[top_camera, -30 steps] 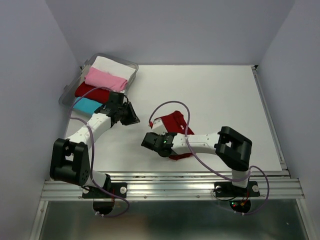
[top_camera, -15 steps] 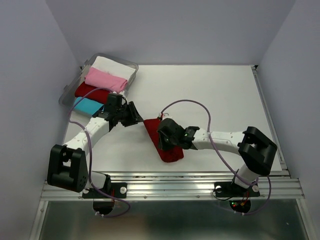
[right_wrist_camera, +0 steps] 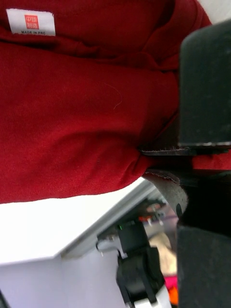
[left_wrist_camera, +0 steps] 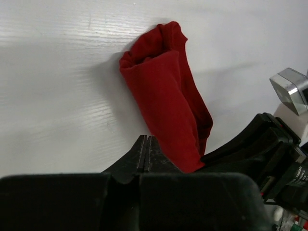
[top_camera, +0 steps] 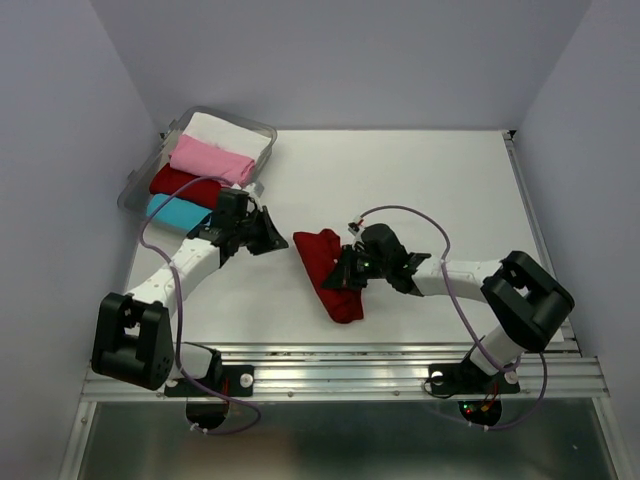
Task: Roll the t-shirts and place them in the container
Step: Roll the T-shirt to the center of the board.
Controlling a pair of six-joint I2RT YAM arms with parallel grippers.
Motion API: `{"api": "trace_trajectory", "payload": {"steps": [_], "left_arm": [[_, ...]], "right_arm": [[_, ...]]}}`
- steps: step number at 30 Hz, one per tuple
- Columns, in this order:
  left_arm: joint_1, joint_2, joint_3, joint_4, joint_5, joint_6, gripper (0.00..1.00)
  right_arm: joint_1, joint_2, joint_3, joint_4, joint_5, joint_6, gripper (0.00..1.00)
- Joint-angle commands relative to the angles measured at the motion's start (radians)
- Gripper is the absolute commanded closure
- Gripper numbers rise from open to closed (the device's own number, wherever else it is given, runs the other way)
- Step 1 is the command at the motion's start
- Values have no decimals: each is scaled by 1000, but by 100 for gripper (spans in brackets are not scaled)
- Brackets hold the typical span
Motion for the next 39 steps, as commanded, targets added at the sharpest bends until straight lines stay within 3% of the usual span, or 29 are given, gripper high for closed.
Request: {"api": "trace_trajectory", "payload": {"steps": [1,13,39], "left_arm": [[-42,-2,-5,52,26,7,100],[-155,96,68,72,-3,-3,100],[-238,291,231,65,-9,26,100]], "right_arm": [[-40,-25,-57,215,-192,103,99],[-162,-19,-176,369,-359,187,99],[-325,72,-257,567,-554,278,99]]}}
